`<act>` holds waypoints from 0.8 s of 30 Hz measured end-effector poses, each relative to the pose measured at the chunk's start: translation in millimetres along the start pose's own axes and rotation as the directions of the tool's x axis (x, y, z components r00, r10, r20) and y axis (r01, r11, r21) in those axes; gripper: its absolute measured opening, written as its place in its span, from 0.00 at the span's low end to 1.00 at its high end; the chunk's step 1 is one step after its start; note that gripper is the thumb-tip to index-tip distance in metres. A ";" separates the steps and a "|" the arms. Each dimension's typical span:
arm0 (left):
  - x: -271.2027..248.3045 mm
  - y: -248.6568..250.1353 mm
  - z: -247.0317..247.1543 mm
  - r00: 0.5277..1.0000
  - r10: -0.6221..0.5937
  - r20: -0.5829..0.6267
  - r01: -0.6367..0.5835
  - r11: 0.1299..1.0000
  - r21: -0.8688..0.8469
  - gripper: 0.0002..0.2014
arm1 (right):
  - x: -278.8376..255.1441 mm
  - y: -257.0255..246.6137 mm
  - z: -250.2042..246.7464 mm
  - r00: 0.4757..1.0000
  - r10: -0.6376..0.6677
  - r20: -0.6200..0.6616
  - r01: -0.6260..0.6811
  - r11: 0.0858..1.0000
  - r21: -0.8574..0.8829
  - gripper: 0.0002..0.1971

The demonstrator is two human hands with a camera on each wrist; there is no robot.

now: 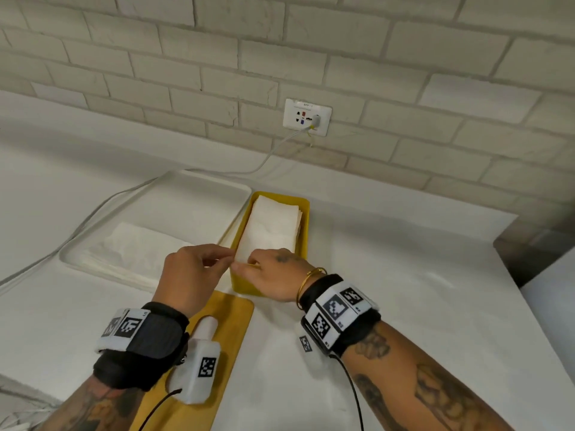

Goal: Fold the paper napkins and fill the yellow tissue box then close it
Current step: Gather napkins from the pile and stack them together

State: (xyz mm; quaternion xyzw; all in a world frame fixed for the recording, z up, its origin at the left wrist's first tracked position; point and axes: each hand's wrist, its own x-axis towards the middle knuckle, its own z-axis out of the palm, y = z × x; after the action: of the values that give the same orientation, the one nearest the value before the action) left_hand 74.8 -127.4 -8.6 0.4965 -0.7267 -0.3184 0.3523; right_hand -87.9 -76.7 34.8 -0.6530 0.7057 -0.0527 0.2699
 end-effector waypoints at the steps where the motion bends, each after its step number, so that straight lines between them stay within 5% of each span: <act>1: -4.0 2.0 0.8 0.999 0.026 -0.041 -0.025 1.000 0.002 0.05 | -5.7 3.7 -1.5 0.999 -0.023 -0.037 0.026 0.997 0.075 0.30; 5: -29.0 26.8 7.7 0.954 0.240 -0.181 -0.255 0.964 -0.070 0.08 | -45.4 37.5 -19.0 0.954 -0.038 -0.296 0.119 0.958 0.261 0.21; 7: -40.1 40.5 20.0 0.936 0.346 -0.071 -0.351 0.933 -0.084 0.08 | -71.4 65.0 -27.7 0.933 0.035 -0.358 0.083 0.948 0.308 0.18; 10: -50.9 55.7 56.1 0.864 0.415 0.284 -0.401 0.909 -0.111 0.09 | -114.7 115.7 -30.8 0.908 0.209 -0.363 -0.083 0.939 0.333 0.16; 13: -62.1 67.5 95.3 0.714 0.404 0.572 -0.454 0.889 -0.060 0.11 | -153.4 165.3 -21.2 0.877 0.381 -0.291 -0.286 0.903 0.321 0.14; 18: -78.9 90.1 140.7 0.468 0.283 0.837 -0.604 0.794 0.070 0.24 | -196.5 217.8 4.6 0.812 0.565 -0.144 -0.527 0.817 0.234 0.23; 21: -80.9 97.3 149.8 0.384 0.169 0.908 -0.678 0.718 0.154 0.27 | -206.4 224.0 21.8 0.813 0.579 -0.062 -0.557 0.804 0.207 0.29; 24: -75.5 97.4 152.4 0.362 0.099 0.927 -0.701 0.684 0.201 0.27 | -203.6 223.7 28.3 0.814 0.577 -0.067 -0.561 0.810 0.170 0.31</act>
State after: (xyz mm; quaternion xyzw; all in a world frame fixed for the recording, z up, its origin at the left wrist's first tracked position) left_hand -80.4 -9.1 -28.0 0.1389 -0.9600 -0.1834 -0.1598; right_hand -274.7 156.3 -21.1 -0.3865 0.8776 -0.0571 0.2777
